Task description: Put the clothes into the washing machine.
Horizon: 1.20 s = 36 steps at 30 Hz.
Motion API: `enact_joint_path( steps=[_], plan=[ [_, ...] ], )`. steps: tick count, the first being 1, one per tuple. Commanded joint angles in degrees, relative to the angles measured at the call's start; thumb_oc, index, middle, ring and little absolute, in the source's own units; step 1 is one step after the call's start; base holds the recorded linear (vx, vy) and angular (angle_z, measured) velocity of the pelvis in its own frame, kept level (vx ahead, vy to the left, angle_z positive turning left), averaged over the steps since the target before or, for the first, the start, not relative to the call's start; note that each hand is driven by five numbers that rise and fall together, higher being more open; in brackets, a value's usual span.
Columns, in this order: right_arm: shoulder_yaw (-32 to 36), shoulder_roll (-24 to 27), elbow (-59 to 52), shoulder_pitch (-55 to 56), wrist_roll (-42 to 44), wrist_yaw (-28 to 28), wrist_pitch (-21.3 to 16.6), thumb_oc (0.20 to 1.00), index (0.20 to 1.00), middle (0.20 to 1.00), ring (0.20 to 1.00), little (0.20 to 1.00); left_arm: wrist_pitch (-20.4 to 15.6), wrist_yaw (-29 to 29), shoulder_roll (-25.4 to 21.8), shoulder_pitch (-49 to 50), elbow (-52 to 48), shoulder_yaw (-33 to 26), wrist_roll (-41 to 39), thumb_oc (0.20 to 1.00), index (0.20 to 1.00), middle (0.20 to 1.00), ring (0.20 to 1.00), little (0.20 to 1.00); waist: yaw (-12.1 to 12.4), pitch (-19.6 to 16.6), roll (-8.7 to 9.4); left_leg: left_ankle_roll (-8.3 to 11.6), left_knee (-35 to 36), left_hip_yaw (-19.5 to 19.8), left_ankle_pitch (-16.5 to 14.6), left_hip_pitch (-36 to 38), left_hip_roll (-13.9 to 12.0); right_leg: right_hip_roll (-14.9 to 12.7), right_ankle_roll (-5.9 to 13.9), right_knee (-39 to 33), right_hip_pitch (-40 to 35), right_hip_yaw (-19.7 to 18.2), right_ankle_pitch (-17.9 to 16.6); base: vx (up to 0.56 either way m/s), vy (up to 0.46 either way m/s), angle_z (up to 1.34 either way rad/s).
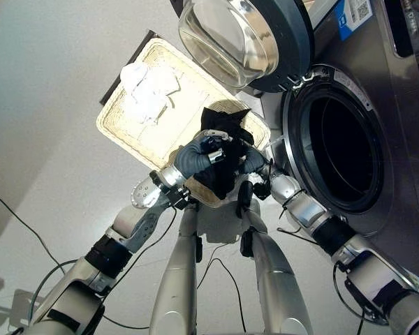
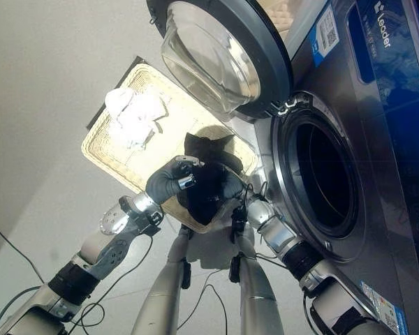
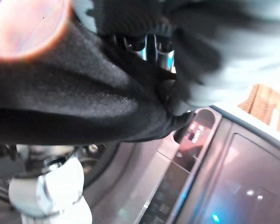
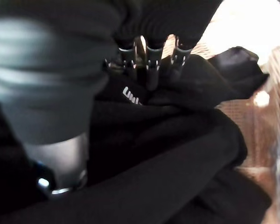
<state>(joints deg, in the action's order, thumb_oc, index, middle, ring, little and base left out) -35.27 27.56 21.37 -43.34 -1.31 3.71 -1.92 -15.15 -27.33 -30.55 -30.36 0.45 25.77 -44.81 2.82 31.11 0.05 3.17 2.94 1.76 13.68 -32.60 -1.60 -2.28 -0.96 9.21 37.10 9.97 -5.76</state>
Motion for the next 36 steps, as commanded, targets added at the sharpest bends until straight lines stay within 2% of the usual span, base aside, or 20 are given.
enact_joint_path(
  steps=[1, 2, 3, 6, 10, 11, 13, 17, 21, 23, 24, 25, 26, 28, 29, 30, 32, 33, 34, 36],
  plan=[
    [-3.62, 1.01, -6.20, -2.04, 1.74, 11.80, -1.98, 1.000, 1.000, 1.000, 1.000, 1.000, -0.44, -5.41, 2.36, -2.10, -11.56, -0.07, -4.74, 0.200, 0.200, 0.200, 0.200, 0.200, -0.17, -1.32, -0.84, -0.98, 0.41, -3.20, -2.68, 2.18, 4.52, -0.76, 6.01, -7.69, -4.11, -1.09, -6.03, 0.00, 0.000, 0.00],
    [-3.62, 1.01, -6.20, -2.04, 1.74, 11.80, -1.98, 1.000, 1.000, 1.000, 1.000, 1.000, -0.44, -5.41, 2.36, -2.10, -11.56, -0.07, -4.74, 0.200, 0.200, 0.200, 0.200, 0.200, -0.17, -1.32, -0.84, -0.98, 0.41, -3.20, -2.68, 2.18, 4.52, -0.76, 6.01, -7.69, -4.11, -1.09, -6.03, 0.01, -0.045, 0.00],
    [-5.79, 1.79, -8.61, -2.39, 13.85, 22.67, 1.37, 1.000, 1.000, 1.000, 1.000, 1.000, 0.91, -5.16, 1.92, -2.64, -13.05, 0.33, -4.47, 0.200, 0.200, 0.200, 0.200, 0.200, 0.10, -1.32, -0.50, -0.98, 0.28, -2.90, -2.67, 2.14, 4.54, -0.74, 5.99, -7.54, -4.15, -1.00, -5.83, 0.02, -0.042, 0.00],
    [-7.86, -0.07, -10.84, -1.36, 31.20, 34.06, 5.90, 1.000, 1.000, 1.000, 1.000, 1.000, 1.31, -3.79, 1.16, -3.69, -13.36, 2.18, -3.93, 0.200, 0.200, 0.200, 0.200, 0.200, 0.54, -1.32, -0.02, -0.91, 0.15, -2.33, -2.55, 2.03, 4.78, -0.72, 5.89, -7.68, -4.25, -0.75, -5.85, 0.01, -0.050, 0.01],
    [-8.39, -3.48, -11.56, 1.69, 45.61, 41.68, 7.84, 1.000, 1.000, 1.000, 1.000, 1.000, 0.30, -0.16, 0.63, -4.26, -12.29, 4.48, -3.68, 0.200, 0.200, 0.200, 0.200, 0.200, 0.62, -1.32, -0.06, -0.92, 0.26, -2.22, -2.43, 1.79, 4.98, -0.84, 5.94, -8.22, -4.13, -0.54, -6.21, 0.00, -0.008, 0.01],
    [-7.63, -4.86, -12.55, 4.00, 54.02, 43.44, 10.91, 0.614, 0.614, 0.614, 0.614, 0.614, -0.40, 1.04, 0.28, -4.19, -11.63, 4.92, -4.40, 0.200, 0.200, 0.200, 0.200, 0.200, 0.34, -1.32, -0.17, -0.96, 0.32, -2.37, -2.35, 1.55, 5.06, -0.84, 5.95, -8.48, -3.85, -0.71, -6.43, 0.00, 0.000, 0.00],
    [-6.45, -6.23, -12.17, 6.01, 60.33, 44.32, 12.52, 0.200, 0.200, 0.200, 0.200, 0.200, -1.26, 1.99, 0.14, -3.74, -10.80, 4.96, -4.76, 0.200, 0.200, 0.200, 0.200, 0.200, 0.06, -1.32, -0.28, -0.89, 0.39, -2.60, -2.31, 1.23, 5.09, -0.81, 6.04, -8.81, -3.49, -0.86, -6.71, 0.00, 0.000, 0.00],
    [-4.30, -8.58, -11.97, 8.84, 67.32, 44.43, 14.91, 0.200, 0.200, 0.200, 0.200, 0.200, -2.32, 2.84, 0.56, -2.63, -9.26, 4.43, -5.23, 0.200, 0.200, 0.200, 0.200, 0.200, -0.53, -1.32, -0.54, -0.83, 0.98, -3.19, -2.06, 0.88, 5.06, -0.67, 6.07, -9.79, -3.08, -1.25, -7.31, 0.00, 0.013, -0.05],
    [0.02, -12.42, -10.38, 13.63, 75.50, 41.20, 17.38, 0.200, 0.200, 0.200, 0.200, 0.200, -4.42, 4.51, 1.82, 0.55, -6.46, 2.83, -3.29, 0.200, 0.200, 0.200, 0.200, 0.200, -1.58, -1.32, -1.27, -0.81, 1.46, -4.04, -1.74, -0.10, 4.95, -0.54, 6.07, -10.66, -2.07, -1.78, -8.09, 0.01, 0.005, -0.09],
    [2.01, -13.72, -8.59, 15.15, 79.68, 36.87, 19.46, 0.200, 0.200, 0.200, 0.200, 0.200, -6.11, 10.10, 2.50, 2.03, -4.65, 1.95, 0.36, 0.222, 0.222, 0.222, 0.222, 0.222, -1.91, -1.32, -1.47, -0.81, 1.52, -4.24, -1.63, -0.50, 4.87, -0.47, 6.05, -10.72, -1.68, -1.90, -8.25, 0.01, -0.006, -0.09],
    [2.26, -13.87, -8.14, 15.23, 79.93, 36.53, 19.89, 0.200, 0.200, 0.200, 0.200, 0.200, -6.38, 11.59, 2.62, 2.20, -4.26, 1.80, 1.24, 0.388, 0.388, 0.388, 0.388, 0.388, -1.93, -1.32, -1.50, -0.81, 1.51, -4.30, -1.60, -0.56, 4.85, -0.44, 6.03, -10.70, -1.61, -1.91, -8.27, 0.00, 0.000, 0.00],
    [3.16, -14.10, -6.42, 15.44, 81.57, 34.89, 20.91, 0.200, 0.200, 0.200, 0.200, 0.200, -7.15, 18.06, 2.92, 2.78, -2.39, 1.02, 4.43, 1.000, 1.000, 1.000, 1.000, 1.000, -1.96, -1.32, -1.62, -0.83, 1.50, -4.37, -1.46, -0.73, 4.84, -0.33, 5.96, -10.64, -1.51, -1.95, -8.27, 0.00, 0.000, 0.00],
    [3.24, -14.11, -6.27, 15.47, 81.63, 34.83, 20.98, 0.200, 0.200, 0.200, 0.200, 0.200, -7.26, 18.59, 2.97, 2.85, -2.24, 0.95, 4.68, 1.000, 1.000, 1.000, 1.000, 1.000, -1.95, -1.32, -1.63, -0.83, 1.50, -4.37, -1.45, -0.74, 4.84, -0.32, 5.96, -10.63, -1.51, -1.95, -8.26, 0.00, -0.025, -0.04],
    [4.83, -13.99, -3.36, 16.21, 82.65, 32.16, 20.26, 0.200, 0.200, 0.200, 0.200, 0.200, -9.17, 31.27, 3.48, 4.39, 0.99, -1.45, 11.67, 1.000, 1.000, 1.000, 1.000, 1.000, -1.85, -1.32, -1.71, -0.79, 1.37, -4.20, -1.31, -1.00, 4.83, -0.16, 5.89, -10.20, -1.29, -1.90, -7.98, 0.00, -0.044, -0.04],
    [5.02, -13.98, -3.02, 16.26, 82.87, 31.68, 20.07, 0.200, 0.200, 0.200, 0.200, 0.200, -8.82, 33.00, 3.65, 4.62, 1.31, -1.78, 12.48, 1.000, 1.000, 1.000, 1.000, 1.000, -1.83, -1.32, -1.73, -0.78, 1.33, -4.15, -1.31, -1.05, 4.84, -0.15, 5.88, -10.13, -1.26, -1.87, -7.94, 0.00, -0.042, -0.01],
    [5.24, -13.96, -2.53, 16.36, 83.06, 31.10, 19.79, 0.200, 0.200, 0.200, 0.200, 0.200, -8.24, 35.70, 3.84, 4.89, 1.93, -2.24, 14.28, 1.000, 1.000, 1.000, 1.000, 1.000, -1.80, -1.32, -1.74, -0.77, 1.28, -4.10, -1.31, -1.09, 4.85, -0.15, 5.88, -10.04, -1.24, -1.82, -7.89, 0.00, -0.033, -0.02],
    [6.59, -13.71, -0.04, 16.58, 86.27, 28.26, 17.33, 0.200, 0.200, 0.200, 0.200, 0.200, -6.56, 47.37, 3.40, 5.37, 5.30, -3.96, 25.42, 1.000, 1.000, 1.000, 1.000, 1.000, -1.69, -1.32, -1.71, -0.62, 0.97, -4.07, -1.35, -1.10, 4.77, -0.11, 5.86, -9.58, -1.24, -1.68, -7.60, 0.00, -0.056, -0.02],
    [7.03, -13.61, 0.38, 16.64, 87.26, 27.65, 17.05, 0.200, 0.200, 0.200, 0.200, 0.200, -5.23, 50.06, 3.29, 5.55, 5.84, -4.39, 27.61, 1.000, 1.000, 1.000, 1.000, 1.000, -1.67, -1.32, -1.71, -0.59, 0.84, -4.06, -1.38, -1.11, 4.75, -0.11, 5.84, -9.48, -1.25, -1.66, -7.54, 0.00, -0.061, -0.01],
    [9.08, -12.84, 2.32, 16.66, 92.56, 26.04, 14.51, 0.200, 0.200, 0.200, 0.200, 0.200, -2.40, 57.04, 2.07, 5.61, 8.72, -5.65, 33.02, 1.000, 1.000, 1.000, 1.000, 1.000, -1.74, -1.32, -1.84, -0.44, 0.57, -4.24, -1.48, -1.11, 4.62, -0.09, 5.89, -9.02, -1.18, -1.62, -7.26, 0.00, -0.034, -0.01],
    [9.58, -12.71, 2.67, 16.70, 93.80, 25.81, 14.25, 0.200, 0.200, 0.200, 0.200, 0.200, -1.44, 57.98, 1.97, 5.67, 9.16, -5.99, 33.58, 1.000, 1.000, 1.000, 1.000, 1.000, -1.75, -1.32, -1.85, -0.43, 0.50, -4.32, -1.53, -1.05, 4.57, -0.07, 5.88, -8.93, -1.23, -1.61, -7.18, 0.00, 0.000, 0.00]
  ],
)
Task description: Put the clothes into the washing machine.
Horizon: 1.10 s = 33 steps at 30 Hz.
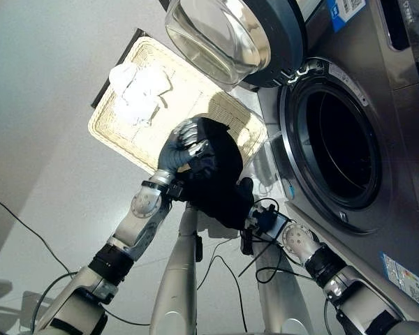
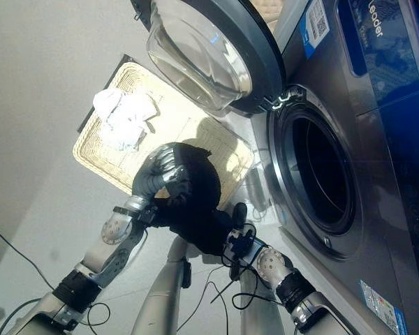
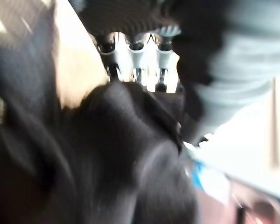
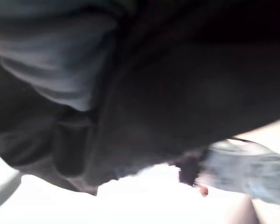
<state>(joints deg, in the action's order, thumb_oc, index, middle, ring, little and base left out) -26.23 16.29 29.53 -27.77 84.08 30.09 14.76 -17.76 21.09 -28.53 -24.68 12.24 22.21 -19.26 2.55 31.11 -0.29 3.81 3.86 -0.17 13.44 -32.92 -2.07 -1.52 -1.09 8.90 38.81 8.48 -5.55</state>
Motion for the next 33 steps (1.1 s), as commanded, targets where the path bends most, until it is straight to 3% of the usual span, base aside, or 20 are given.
enact_joint_path(
  steps=[1, 3, 5, 6, 7, 9, 11, 12, 14, 15, 16, 17, 18, 19, 20, 22, 24, 25, 26, 33],
  plan=[
    [3.17, -0.43, -4.07, 1.09, 13.92, -2.45, -5.72, 0.200, 0.200, 0.200, 0.200, 0.200, 5.93, 16.86, -1.72, -0.32, 0.67, -3.10, 13.98, 1.000, 1.000, 1.000, 1.000, 1.000, -1.71, -1.31, -1.64, -0.84, -0.75, -2.71, -1.39, -0.58, 4.87, -0.82, 6.16, -8.11, -3.02, -0.18, -7.17, 0.00, 0.000, 0.00],
    [6.03, 0.66, -3.38, 0.87, 20.20, -5.17, -9.98, 0.200, 0.200, 0.200, 0.200, 0.200, 11.31, 22.37, -3.42, -1.51, 3.32, -3.55, 17.95, 1.000, 1.000, 1.000, 1.000, 1.000, -2.07, -1.31, -1.61, -0.63, -0.84, -3.29, -1.50, -0.27, 4.55, -0.75, 6.25, -7.78, -3.17, -0.40, -6.95, 0.00, 0.000, 0.00],
    [8.85, 1.95, -2.79, 0.49, 24.44, -8.23, -13.38, 0.200, 0.200, 0.200, 0.200, 0.200, 12.66, 23.98, -5.12, -2.89, 6.43, -3.95, 18.37, 1.000, 1.000, 1.000, 1.000, 1.000, -2.61, -1.31, -1.56, -0.40, -0.90, -3.96, -1.54, -0.10, 4.14, -0.67, 6.31, -7.36, -3.12, -0.73, -6.77, 0.02, 0.016, -0.06],
    [11.20, 2.74, -2.18, 0.44, 27.87, -10.90, -18.09, 0.200, 0.200, 0.200, 0.200, 0.200, 14.64, 24.93, -6.13, -4.03, 8.56, -4.32, 16.70, 1.000, 1.000, 1.000, 1.000, 1.000, -3.11, -1.31, -1.52, -0.22, -0.85, -4.54, -1.62, 0.15, 3.78, -0.62, 6.41, -7.15, -3.19, -0.96, -6.58, 0.02, 0.031, -0.10],
    [14.46, 3.00, -1.54, -0.08, 28.92, -14.03, -21.88, 0.200, 0.200, 0.200, 0.200, 0.200, 15.55, 25.58, -6.63, -5.50, 11.31, -4.58, 15.90, 1.000, 1.000, 1.000, 1.000, 1.000, -3.66, -1.31, -1.42, -0.05, -0.86, -5.05, -1.49, -0.08, 3.50, -0.55, 6.48, -6.96, -2.72, -1.29, -6.81, 0.03, 0.030, -0.10],
    [17.03, 2.84, -1.30, 0.04, 28.92, -16.85, -25.53, 0.200, 0.200, 0.200, 0.200, 0.200, 16.45, 26.15, -6.87, -6.23, 13.09, -4.50, 15.68, 1.000, 1.000, 1.000, 1.000, 1.000, -4.03, -1.31, -1.36, 0.10, -0.50, -5.42, -1.83, 0.72, 3.26, -0.42, 6.62, -6.91, -3.18, -1.49, -6.48, 0.02, 0.022, -0.09],
    [23.95, 3.45, -0.77, -1.61, 28.92, -24.79, -32.21, 0.200, 0.200, 0.200, 0.200, 0.200, 16.31, 26.16, -7.46, -7.98, 17.18, -4.69, 14.16, 1.000, 1.000, 1.000, 1.000, 1.000, -4.59, -1.31, -1.04, 0.29, -0.12, -6.06, -1.81, 0.81, 2.91, -0.22, 6.72, -7.07, -2.90, -1.97, -6.86, 0.02, 0.006, -0.06],
    [28.51, 3.99, -1.64, -2.68, 28.92, -32.79, -39.22, 0.200, 0.200, 0.200, 0.200, 0.200, 15.84, 25.54, -7.83, -8.40, 19.00, -4.75, 13.03, 1.000, 1.000, 1.000, 1.000, 1.000, -4.82, -1.31, -0.86, 0.44, 0.11, -6.33, -2.02, 1.21, 2.72, -0.15, 6.84, -7.14, -3.13, -2.13, -6.86, 0.05, -0.013, -0.10],
    [32.45, 5.19, -3.92, -4.08, 28.92, -40.34, -46.43, 0.200, 0.200, 0.200, 0.200, 0.200, 15.04, 25.52, -8.17, -8.01, 19.87, -4.62, 12.48, 1.000, 1.000, 1.000, 1.000, 1.000, -4.85, -1.31, -0.74, 0.52, 0.26, -6.44, -2.24, 1.46, 2.57, -0.01, 6.84, -7.19, -3.28, -2.27, -6.82, 0.03, -0.026, -0.15],
    [36.40, 7.58, -6.16, -5.30, 28.92, -48.60, -61.73, 0.200, 0.200, 0.200, 0.200, 0.200, 14.23, 25.63, -8.03, -6.54, 20.12, -4.69, 13.11, 1.000, 1.000, 1.000, 1.000, 1.000, -4.85, -1.31, -0.51, 0.52, 0.41, -6.16, -2.96, 2.39, 2.50, 0.15, 6.90, -7.14, -4.13, -2.39, -6.32, 0.03, -0.021, -0.13],
    [38.38, 8.59, -7.88, -5.72, 28.92, -50.84, -69.02, 0.200, 0.200, 0.200, 0.200, 0.200, 14.23, 25.98, -8.19, -5.90, 19.79, -4.34, 12.64, 1.000, 1.000, 1.000, 1.000, 1.000, -5.02, -1.31, -0.47, 0.46, 0.35, -6.05, -3.14, 2.45, 2.48, 0.34, 6.75, -6.96, -4.15, -2.48, -6.15, 0.04, -0.012, -0.07],
    [39.08, 9.01, -8.11, -5.57, 28.92, -51.79, -73.00, 0.200, 0.200, 0.200, 0.200, 0.200, 14.23, 26.20, -8.28, -5.59, 19.62, -4.04, 12.42, 1.000, 1.000, 1.000, 1.000, 1.000, -5.04, -1.31, -0.46, 0.44, 0.35, -5.97, -3.26, 2.61, 2.47, 0.42, 6.68, -6.86, -4.27, -2.55, -5.99, 0.00, 0.007, -0.06],
    [42.56, 10.23, -10.00, -5.71, 26.12, -54.30, -81.60, 0.674, 0.674, 0.674, 0.674, 0.674, 14.56, 27.15, -8.65, -4.96, 18.62, -2.60, 11.61, 1.000, 1.000, 1.000, 1.000, 1.000, -5.42, -1.31, -0.54, 0.32, 0.17, -5.60, -3.04, 2.00, 2.58, 0.59, 6.38, -6.71, -3.67, -2.94, -6.35, 0.00, 0.000, 0.00],
    [43.32, 10.36, -10.47, -6.01, 24.63, -55.98, -83.59, 1.000, 1.000, 1.000, 1.000, 1.000, 14.84, 27.18, -8.47, -4.86, 18.26, -2.33, 11.82, 1.000, 1.000, 1.000, 1.000, 1.000, -5.52, -1.31, -0.62, 0.23, 0.13, -5.44, -3.08, 1.83, 2.66, 0.67, 6.32, -6.68, -3.50, -3.09, -6.37, 0.00, 0.000, 0.00],
    [43.72, 10.57, -11.01, -6.20, 23.25, -58.20, -85.11, 1.000, 1.000, 1.000, 1.000, 1.000, 15.15, 27.09, -8.36, -4.86, 18.04, -2.21, 12.09, 1.000, 1.000, 1.000, 1.000, 1.000, -5.51, -1.31, -0.69, 0.16, 0.08, -5.36, -3.09, 1.69, 2.71, 0.67, 6.30, -6.64, -3.37, -3.13, -6.37, 0.00, 0.000, 0.00],
    [45.16, 13.18, -14.21, -7.66, 14.72, -69.76, -87.39, 1.000, 1.000, 1.000, 1.000, 1.000, 16.42, 25.92, -8.15, -5.07, 17.17, -2.44, 13.43, 1.000, 1.000, 1.000, 1.000, 1.000, -5.45, -1.31, -1.27, -0.27, -0.20, -4.61, -3.20, 1.03, 3.16, 0.43, 6.35, -6.47, -2.79, -3.28, -6.40, 0.00, 0.000, 0.00],
    [44.82, 13.56, -17.40, -8.49, 13.96, -74.53, -85.80, 1.000, 1.000, 1.000, 1.000, 1.000, 16.01, 25.59, -7.93, -5.37, 17.72, -2.22, 13.81, 1.000, 1.000, 1.000, 1.000, 1.000, -5.56, -1.31, -1.65, -0.34, -0.28, -4.40, -3.09, 0.48, 3.30, 0.14, 6.44, -6.59, -2.43, -3.03, -6.46, -0.02, -0.011, 0.04],
    [44.67, 12.94, -19.06, -8.65, 16.71, -72.36, -84.67, 1.000, 1.000, 1.000, 1.000, 1.000, 15.95, 25.46, -7.56, -5.41, 17.80, -2.19, 13.89, 1.000, 1.000, 1.000, 1.000, 1.000, -5.54, -1.31, -1.84, -0.42, -0.34, -4.28, -3.07, 0.39, 3.41, 0.10, 6.43, -6.57, -2.35, -3.05, -6.48, 0.00, 0.000, 0.00],
    [44.62, 11.42, -21.25, -8.35, 28.89, -59.67, -78.71, 1.000, 1.000, 1.000, 1.000, 1.000, 15.68, 25.30, -6.91, -5.37, 18.23, -2.14, 14.30, 1.000, 1.000, 1.000, 1.000, 1.000, -5.55, -1.31, -2.12, -0.57, -0.37, -4.03, -3.03, 0.40, 3.60, -0.03, 6.39, -6.60, -2.43, -2.93, -6.46, 0.00, 0.000, 0.00],
    [35.40, 4.11, -18.57, -11.28, 28.92, -41.28, -61.79, 1.000, 1.000, 1.000, 1.000, 1.000, 16.63, 26.14, -4.70, -6.64, 19.11, -0.85, 16.42, 1.000, 1.000, 1.000, 1.000, 1.000, -4.54, -1.31, -3.22, -0.90, -1.06, -4.07, -2.60, 0.66, 4.13, -0.67, 6.10, -6.92, -3.51, -2.09, -6.59, 0.00, 0.000, 0.00]
  ],
)
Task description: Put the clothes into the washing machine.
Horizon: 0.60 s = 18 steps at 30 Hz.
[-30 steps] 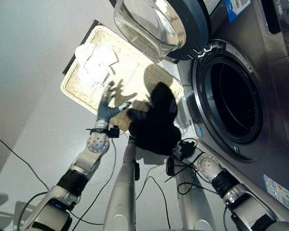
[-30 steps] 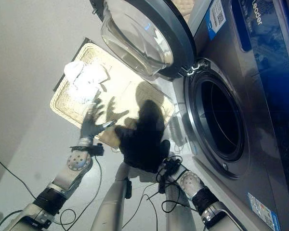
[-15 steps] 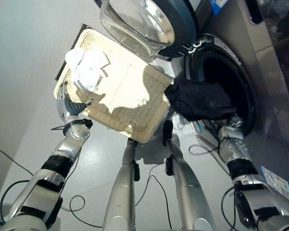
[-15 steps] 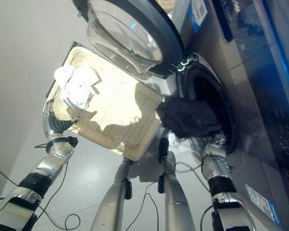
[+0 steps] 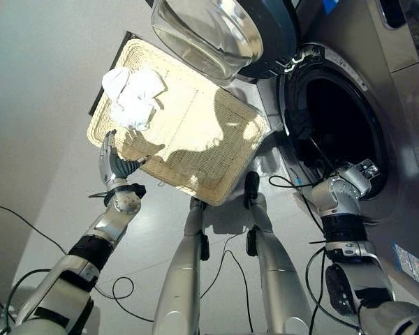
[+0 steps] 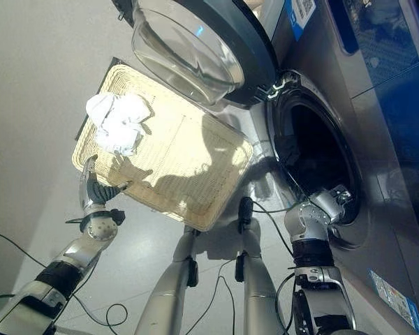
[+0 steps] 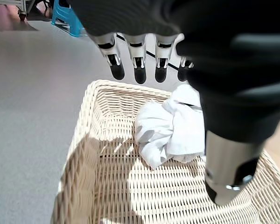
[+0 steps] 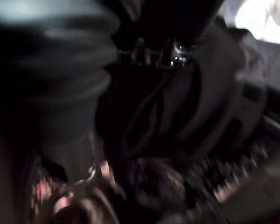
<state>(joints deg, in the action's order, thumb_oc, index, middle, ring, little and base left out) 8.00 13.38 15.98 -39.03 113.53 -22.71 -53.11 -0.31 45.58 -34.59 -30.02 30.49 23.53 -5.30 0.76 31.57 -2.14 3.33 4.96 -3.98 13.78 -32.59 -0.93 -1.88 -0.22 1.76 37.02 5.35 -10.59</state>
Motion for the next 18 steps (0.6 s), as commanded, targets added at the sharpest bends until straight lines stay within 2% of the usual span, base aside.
enact_joint_path(
  steps=[1, 3, 4, 7, 8, 11, 14, 15, 18],
  plan=[
    [0.20, 5.88, -4.40, -0.63, -0.53, 14.24, 8.99, 1.000, 1.000, 1.000, 1.000, 1.000, -0.88, 1.53, 1.74, -1.66, 1.07, -2.22, 2.78, 1.000, 1.000, 1.000, 1.000, 1.000, -2.56, -1.77, -1.52, -0.40, -2.11, -0.34, -2.93, 0.40, 2.98, -0.36, 5.19, 0.11, -1.82, 1.15, -1.49, 0.00, 0.000, 0.00],
    [-0.71, 3.09, -4.72, -0.92, -0.53, 18.01, 12.79, 1.000, 1.000, 1.000, 1.000, 1.000, -0.94, 1.82, 2.30, -2.31, 1.91, -1.96, 3.15, 1.000, 1.000, 1.000, 1.000, 1.000, -2.49, -1.77, -1.71, -0.27, -2.00, -0.55, -2.88, 0.34, 2.88, -0.39, 5.19, 0.03, -1.79, 1.26, -1.45, 0.00, 0.000, 0.00],
    [-1.49, -1.27, -7.34, -0.47, -0.53, 24.45, 15.26, 1.000, 1.000, 1.000, 1.000, 1.000, -0.95, 2.21, 3.11, -2.71, 3.05, -1.93, 3.94, 1.000, 1.000, 1.000, 1.000, 1.000, -2.44, -1.77, -1.70, -0.27, -1.72, -0.61, -2.85, 0.31, 2.83, -0.31, 5.20, -0.17, -1.77, 1.29, -1.36, 0.00, 0.000, 0.00],
    [-2.01, -2.72, -8.49, 0.20, -0.53, 25.81, 15.63, 1.000, 1.000, 1.000, 1.000, 1.000, -0.72, 2.37, 3.33, -2.79, 3.33, -1.94, 4.17, 1.000, 1.000, 1.000, 1.000, 1.000, -2.52, -1.77, -1.66, -0.27, -1.55, -0.65, -2.80, 0.35, 2.79, -0.25, 5.20, -0.21, -1.76, 1.23, -1.32, 0.00, 0.022, -0.03],
    [-3.89, -4.23, -7.07, 0.93, -0.53, 28.62, 18.45, 1.000, 1.000, 1.000, 1.000, 1.000, -0.60, 2.17, 3.19, -3.89, 4.73, -1.73, 3.55, 1.000, 1.000, 1.000, 1.000, 1.000, -2.66, -1.77, -1.60, -0.22, -1.23, -0.94, -2.63, 0.33, 2.76, -0.18, 5.14, -0.42, -1.67, 1.13, -1.34, 0.00, 0.066, -0.05],
    [-4.48, -3.47, -2.75, 0.22, -0.53, 29.11, 20.18, 1.000, 1.000, 1.000, 1.000, 1.000, -1.01, 1.90, 3.21, -4.86, 5.95, -1.77, 3.20, 1.000, 1.000, 1.000, 1.000, 1.000, -2.64, -1.77, -1.63, -0.15, -1.06, -1.14, -2.54, 0.23, 2.70, -0.21, 5.20, -0.46, -1.47, 1.21, -1.41, 0.00, 0.031, -0.01],
    [-4.69, -2.59, 1.94, 0.21, -0.53, 33.11, 20.79, 1.000, 1.000, 1.000, 1.000, 1.000, -1.26, 1.88, 2.72, -5.57, 6.91, -1.92, 2.54, 1.000, 1.000, 1.000, 1.000, 1.000, -2.53, -1.77, -1.55, -0.07, -0.91, -1.38, -2.38, 0.07, 2.65, -0.15, 5.22, -0.52, -1.22, 1.21, -1.54, -0.01, 0.041, 0.01],
    [-4.49, -3.27, 2.08, 0.75, -0.53, 36.14, 22.14, 1.000, 1.000, 1.000, 1.000, 1.000, -1.28, 2.16, 2.83, -5.67, 7.23, -2.00, 2.52, 1.000, 1.000, 1.000, 1.000, 1.000, -2.55, -1.77, -1.49, -0.08, -0.76, -1.38, -2.32, 0.08, 2.65, -0.08, 5.24, -0.61, -1.22, 1.13, -1.57, 0.00, 0.032, 0.01],
    [-4.45, -4.30, 3.96, 2.16, -0.53, 39.80, 26.03, 1.000, 1.000, 1.000, 1.000, 1.000, -1.42, 1.78, 2.76, -5.96, 7.83, -2.11, 2.41, 1.000, 1.000, 1.000, 1.000, 1.000, -2.60, -1.77, -1.27, -0.08, -0.51, -1.30, -2.20, 0.16, 2.74, -0.08, 5.35, -0.85, -1.22, 0.90, -1.81, 0.00, 0.011, 0.00]
  ],
)
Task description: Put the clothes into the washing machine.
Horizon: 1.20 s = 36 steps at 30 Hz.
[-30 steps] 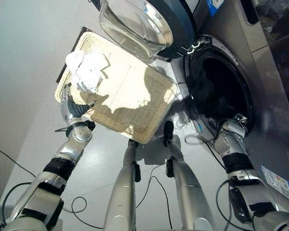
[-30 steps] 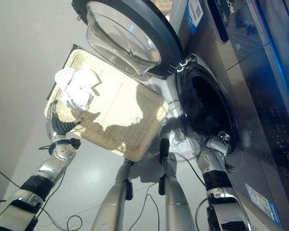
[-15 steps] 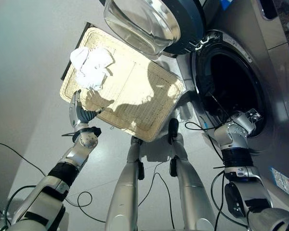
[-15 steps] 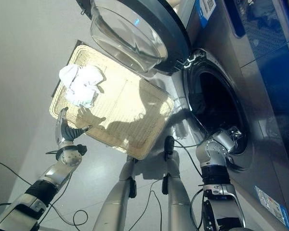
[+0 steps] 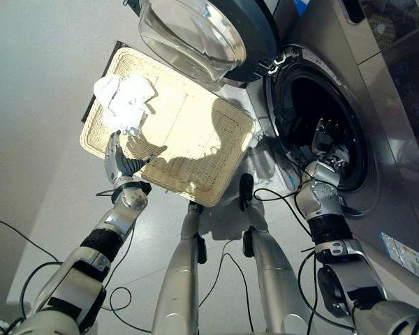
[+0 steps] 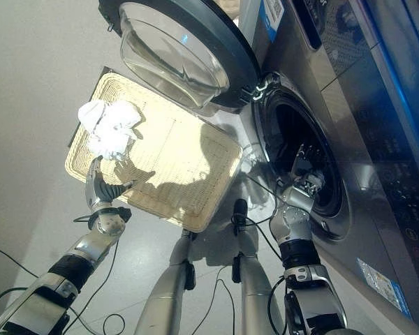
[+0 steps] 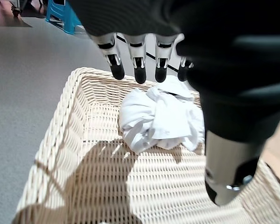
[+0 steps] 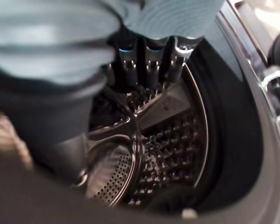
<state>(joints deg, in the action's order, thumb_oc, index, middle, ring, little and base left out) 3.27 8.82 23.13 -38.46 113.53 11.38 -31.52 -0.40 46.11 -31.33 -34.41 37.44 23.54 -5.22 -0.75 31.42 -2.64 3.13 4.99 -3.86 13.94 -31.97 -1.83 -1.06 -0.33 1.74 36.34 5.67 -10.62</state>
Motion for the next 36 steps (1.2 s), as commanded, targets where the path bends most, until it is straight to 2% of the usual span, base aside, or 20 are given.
enact_joint_path(
  steps=[1, 3, 4, 6, 7, 9, 11, 14, 16, 18, 22, 24, 25, 28, 35, 36],
  plan=[
    [0.15, 0.07, -2.38, 2.09, -0.53, 5.84, 5.63, 1.000, 1.000, 1.000, 1.000, 1.000, -1.17, 1.13, -0.60, -1.66, 0.84, -2.08, 2.28, 1.000, 1.000, 1.000, 1.000, 1.000, -1.11, -1.63, -0.69, 0.10, -0.42, -1.42, -2.30, -0.46, 3.68, -0.90, 5.51, -0.96, -0.49, 0.54, -1.95, 0.00, 0.000, 0.00],
    [-0.05, -0.19, -1.57, 2.60, -0.53, 6.51, 7.14, 1.000, 1.000, 1.000, 1.000, 1.000, -1.23, 0.96, -0.67, -1.65, 0.96, -2.10, 2.22, 1.000, 1.000, 1.000, 1.000, 1.000, -1.13, -1.63, -0.60, 0.12, -0.22, -1.52, -2.23, -0.46, 3.65, -0.95, 5.61, -1.23, -0.48, 0.53, -2.14, 0.00, 0.019, 0.04],
    [-0.54, -0.08, 0.35, 3.45, -0.53, 6.44, 10.03, 1.000, 1.000, 1.000, 1.000, 1.000, -1.17, 0.99, -0.71, -1.54, 1.05, -2.29, 2.15, 1.000, 1.000, 1.000, 1.000, 1.000, -1.19, -1.63, -0.49, 0.08, -0.16, -1.53, -2.27, -0.53, 3.59, -0.92, 5.63, -1.42, -0.44, 0.39, -2.25, -0.01, 0.032, 0.06],
    [-1.82, 1.80, 4.15, 4.18, -0.53, 5.35, 13.43, 1.000, 1.000, 1.000, 1.000, 1.000, -1.03, 1.01, -1.02, -1.50, 1.36, -2.45, 2.12, 1.000, 1.000, 1.000, 1.000, 1.000, -1.18, -1.63, -0.28, 0.09, -0.15, -1.59, -2.22, -0.75, 3.57, -0.97, 5.70, -1.55, -0.29, 0.42, -2.44, -0.01, 0.032, 0.05],
    [-3.29, 4.27, 7.62, 4.26, -0.53, 4.33, 14.37, 1.000, 1.000, 1.000, 1.000, 1.000, -0.58, 1.28, -1.37, -1.50, 1.41, -2.56, 1.99, 1.000, 1.000, 1.000, 1.000, 1.000, -1.13, -1.63, -0.19, 0.14, -0.14, -1.70, -2.11, -0.84, 3.54, -1.00, 5.72, -1.65, -0.20, 0.47, -2.66, -0.01, 0.016, 0.03],
    [-4.65, 5.81, 10.11, 4.12, -0.53, 3.39, 14.89, 1.000, 1.000, 1.000, 1.000, 1.000, -0.21, 1.84, -1.42, -1.52, 1.53, -2.70, 2.27, 1.000, 1.000, 1.000, 1.000, 1.000, -1.06, -1.63, -0.07, 0.19, -0.14, -1.71, -2.06, -0.94, 3.56, -1.00, 5.74, -1.69, -0.13, 0.55, -2.73, 0.00, 0.014, 0.04],
    [-6.94, 7.89, 15.52, 4.33, -13.17, -3.37, 13.45, 1.000, 1.000, 1.000, 1.000, 1.000, 0.97, 5.60, -1.78, -1.95, 2.69, -2.65, 3.49, 1.000, 1.000, 1.000, 1.000, 1.000, -1.00, -1.63, 0.38, 0.37, -0.09, -1.72, -1.96, -1.17, 3.47, -1.01, 5.75, -1.94, -0.03, 0.73, -3.01, 0.00, 0.019, 0.04],
    [-8.60, 8.70, 17.31, 4.90, -22.06, -6.56, 14.11, 1.000, 1.000, 1.000, 1.000, 1.000, 2.37, 10.93, -1.85, -2.38, 3.28, -3.05, 4.65, 1.000, 1.000, 1.000, 1.000, 1.000, -1.00, -1.63, 0.86, 0.44, -0.10, -1.67, -1.68, -1.72, 3.42, -0.87, 5.63, -2.00, 0.43, 0.62, -3.25, 0.00, 0.011, 0.00],
    [-10.87, 8.27, 17.12, 6.03, -27.24, -7.36, 15.35, 1.000, 1.000, 1.000, 1.000, 1.000, 4.07, 16.02, -1.43, -2.60, 4.00, -3.45, 6.69, 1.000, 1.000, 1.000, 1.000, 1.000, -1.11, -1.63, 1.35, 0.58, -0.17, -1.69, -1.50, -2.12, 3.33, -0.78, 5.51, -1.78, 0.88, 0.63, -3.21, 0.01, 0.046, -0.02],
    [-12.66, 7.88, 16.07, 6.91, -29.95, -8.24, 16.43, 1.000, 1.000, 1.000, 1.000, 1.000, 6.01, 18.67, -1.24, -2.94, 4.34, -3.52, 7.91, 1.000, 1.000, 1.000, 1.000, 1.000, -1.32, -1.63, 1.76, 0.64, -0.26, -1.74, -1.41, -2.27, 3.26, -0.73, 5.42, -1.57, 1.17, 0.54, -3.21, 0.01, 0.056, -0.03],
    [-16.00, 6.74, 14.18, 8.96, -32.14, -8.61, 19.31, 1.000, 1.000, 1.000, 1.000, 1.000, 9.89, 21.52, -0.62, -3.52, 4.40, -3.42, 8.85, 1.000, 1.000, 1.000, 1.000, 1.000, -1.77, -1.63, 2.52, 0.67, -1.00, -1.94, -1.60, -2.88, 3.31, -0.75, 5.31, -1.29, 1.73, 0.49, -3.05, 0.01, 0.071, -0.02],
    [-20.39, 5.90, 10.75, 11.57, -36.56, -9.13, 22.86, 1.000, 1.000, 1.000, 1.000, 1.000, 13.20, 23.26, 0.09, -4.13, 4.40, -3.43, 7.90, 1.000, 1.000, 1.000, 1.000, 1.000, -2.55, -1.63, 3.47, 0.71, -3.35, -2.56, -2.41, -4.18, 3.59, -0.95, 5.17, -0.84, 2.63, 0.54, -2.89, 0.02, 0.122, -0.08],
    [-20.48, 5.87, 10.60, 11.85, -36.62, -9.22, 22.87, 1.000, 1.000, 1.000, 1.000, 1.000, 13.22, 23.28, 0.12, -3.91, 4.37, -3.41, 7.89, 1.000, 1.000, 1.000, 1.000, 1.000, -2.54, -1.63, 3.49, 0.74, -3.44, -2.57, -2.71, -3.85, 3.56, -0.92, 5.20, -0.81, 2.29, 0.51, -2.65, 0.01, 0.126, -0.18],
    [-24.39, 6.20, 6.86, 14.53, -41.09, -9.49, 26.26, 1.000, 1.000, 1.000, 1.000, 1.000, 16.36, 23.56, 0.07, -4.32, 3.60, -3.34, 7.49, 1.000, 1.000, 1.000, 1.000, 1.000, -3.36, -1.63, 4.53, 0.75, -7.35, -2.88, -3.86, -5.90, 4.20, -0.99, 4.90, 0.21, 3.65, 0.17, -2.50, 0.02, 0.100, -0.13],
    [-25.18, 6.44, 6.10, 15.16, -42.25, -9.45, 27.03, 1.000, 1.000, 1.000, 1.000, 1.000, 17.10, 23.38, -0.10, -4.41, 3.42, -3.39, 7.26, 1.000, 1.000, 1.000, 1.000, 1.000, -3.55, -1.63, 4.80, 0.74, -8.28, -2.97, -4.13, -6.48, 4.35, -0.95, 4.84, 0.50, 4.00, -0.01, -2.42, 0.01, 0.048, -0.08],
    [-27.97, 8.19, 3.31, 17.54, -44.95, -8.99, 28.64, 1.000, 1.000, 1.000, 1.000, 1.000, 19.21, 22.70, -0.96, -4.92, 3.25, -3.99, 4.20, 1.000, 1.000, 1.000, 1.000, 1.000, -4.67, -1.63, 5.90, 0.65, -11.45, -3.56, -5.02, -8.82, 4.72, -0.35, 4.60, 1.72, 5.61, -1.42, -2.02, 0.03, 0.180, -0.01]
  ],
)
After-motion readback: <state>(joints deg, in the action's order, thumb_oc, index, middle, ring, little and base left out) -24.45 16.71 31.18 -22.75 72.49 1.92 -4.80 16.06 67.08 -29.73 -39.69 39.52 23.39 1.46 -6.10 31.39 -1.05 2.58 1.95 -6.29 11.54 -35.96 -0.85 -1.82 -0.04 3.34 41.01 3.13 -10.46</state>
